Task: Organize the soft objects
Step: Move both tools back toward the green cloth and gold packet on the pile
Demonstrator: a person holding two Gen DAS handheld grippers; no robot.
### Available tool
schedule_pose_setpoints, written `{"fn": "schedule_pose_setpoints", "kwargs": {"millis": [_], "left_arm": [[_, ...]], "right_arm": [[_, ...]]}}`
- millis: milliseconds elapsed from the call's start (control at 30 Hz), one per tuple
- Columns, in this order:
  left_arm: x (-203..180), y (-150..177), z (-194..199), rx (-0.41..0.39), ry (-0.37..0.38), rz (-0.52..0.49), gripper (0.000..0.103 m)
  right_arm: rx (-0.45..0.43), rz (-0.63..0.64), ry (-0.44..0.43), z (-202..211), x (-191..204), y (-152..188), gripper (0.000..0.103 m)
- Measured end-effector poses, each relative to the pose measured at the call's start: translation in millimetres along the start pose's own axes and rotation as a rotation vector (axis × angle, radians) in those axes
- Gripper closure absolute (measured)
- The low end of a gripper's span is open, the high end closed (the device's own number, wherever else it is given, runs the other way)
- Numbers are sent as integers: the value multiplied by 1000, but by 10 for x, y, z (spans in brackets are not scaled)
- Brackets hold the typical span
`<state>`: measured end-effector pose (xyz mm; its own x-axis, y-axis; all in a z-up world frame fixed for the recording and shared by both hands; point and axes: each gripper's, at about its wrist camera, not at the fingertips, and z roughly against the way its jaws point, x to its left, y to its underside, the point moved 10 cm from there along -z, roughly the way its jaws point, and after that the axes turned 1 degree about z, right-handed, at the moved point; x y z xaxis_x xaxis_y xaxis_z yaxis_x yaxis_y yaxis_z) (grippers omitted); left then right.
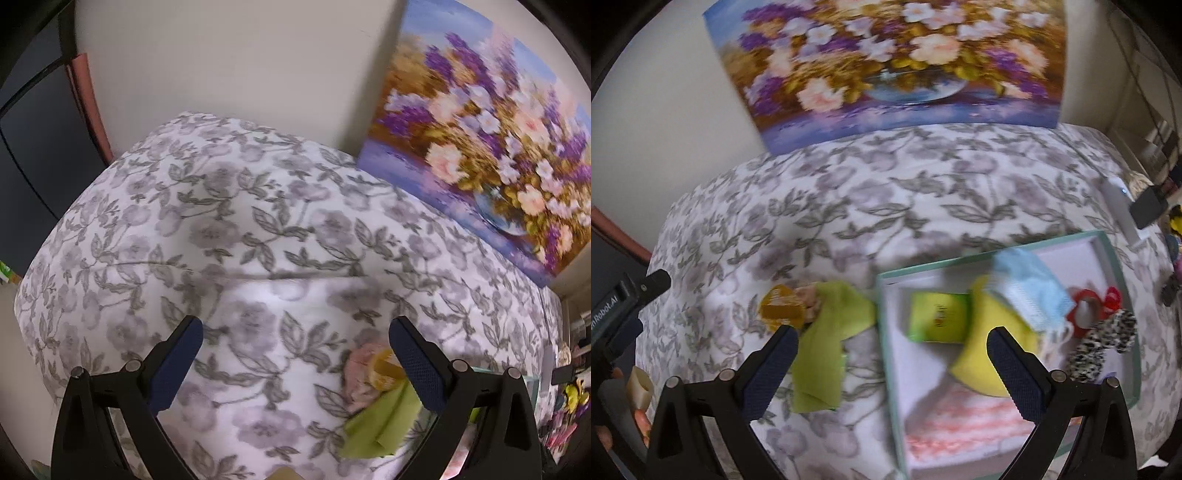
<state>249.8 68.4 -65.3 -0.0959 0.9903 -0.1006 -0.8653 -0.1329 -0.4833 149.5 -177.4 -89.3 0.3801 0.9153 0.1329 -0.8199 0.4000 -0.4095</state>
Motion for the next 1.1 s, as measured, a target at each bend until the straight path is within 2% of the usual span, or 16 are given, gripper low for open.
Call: {"fn": "schedule_pose_setpoints", "kwargs": {"millis": [267,467,600,867,1100], "left_arm": [[343,-97,-60,6,-7,51,2],[368,-83,-166,24,16,64,2],[236,42,-331,86,55,35,2],[-21,354,-658,199,50,-42,2],[-144,579,-903,275,49,-67,2]], "right_arm": [[27,41,-27,-188,386,60,0],[69,82,-23,-397,541,169,0],[103,78,-27,-535,536,239,0],[161,75,-18,-749,495,356,0],[187,96,-23,-861,527,429,0]]}}
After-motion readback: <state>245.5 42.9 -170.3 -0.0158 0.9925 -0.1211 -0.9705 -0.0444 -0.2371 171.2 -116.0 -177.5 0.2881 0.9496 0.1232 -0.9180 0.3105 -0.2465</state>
